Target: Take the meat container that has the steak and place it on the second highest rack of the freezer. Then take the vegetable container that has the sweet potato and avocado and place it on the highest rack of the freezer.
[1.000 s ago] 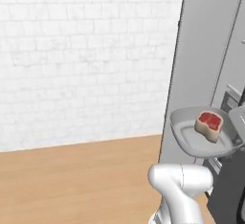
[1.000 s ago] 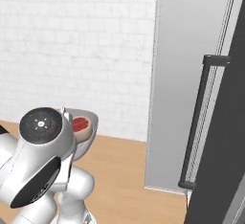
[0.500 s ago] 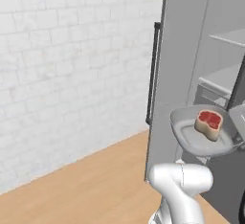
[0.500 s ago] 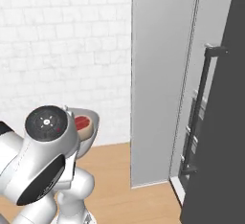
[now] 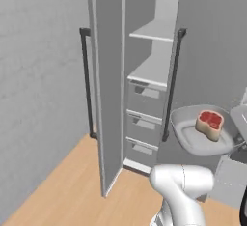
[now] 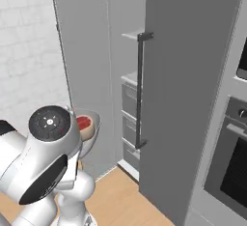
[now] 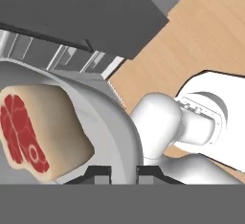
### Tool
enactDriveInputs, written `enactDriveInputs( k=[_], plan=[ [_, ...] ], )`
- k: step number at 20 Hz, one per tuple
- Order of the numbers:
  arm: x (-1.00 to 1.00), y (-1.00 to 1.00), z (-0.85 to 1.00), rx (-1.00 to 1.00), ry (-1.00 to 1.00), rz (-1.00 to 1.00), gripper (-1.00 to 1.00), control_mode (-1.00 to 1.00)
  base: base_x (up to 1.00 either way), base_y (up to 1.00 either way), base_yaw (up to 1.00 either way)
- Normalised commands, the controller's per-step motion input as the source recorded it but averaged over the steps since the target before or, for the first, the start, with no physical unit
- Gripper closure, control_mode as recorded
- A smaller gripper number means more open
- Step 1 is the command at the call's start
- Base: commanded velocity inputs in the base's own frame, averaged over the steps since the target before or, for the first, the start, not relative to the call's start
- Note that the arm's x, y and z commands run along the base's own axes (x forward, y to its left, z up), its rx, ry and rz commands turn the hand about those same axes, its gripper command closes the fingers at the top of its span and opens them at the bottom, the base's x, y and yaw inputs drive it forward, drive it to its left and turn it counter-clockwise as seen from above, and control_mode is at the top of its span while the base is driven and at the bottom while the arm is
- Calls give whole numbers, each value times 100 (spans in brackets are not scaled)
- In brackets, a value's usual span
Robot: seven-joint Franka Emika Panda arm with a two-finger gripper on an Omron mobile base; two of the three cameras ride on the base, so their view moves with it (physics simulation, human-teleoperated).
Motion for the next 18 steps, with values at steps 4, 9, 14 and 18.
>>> enactDriveInputs(
  k=[4, 9, 14, 18],
  plan=[
    [0, 0, 0, 0, 0, 0, 100, 100, 22, 46, -82],
    [0, 0, 0, 0, 0, 0, 100, 100, 41, 91, -48],
    [0, 0, 0, 0, 0, 0, 100, 100, 22, 72, -13],
    [0, 0, 0, 0, 0, 0, 100, 100, 4, -9, -24]
  ],
)
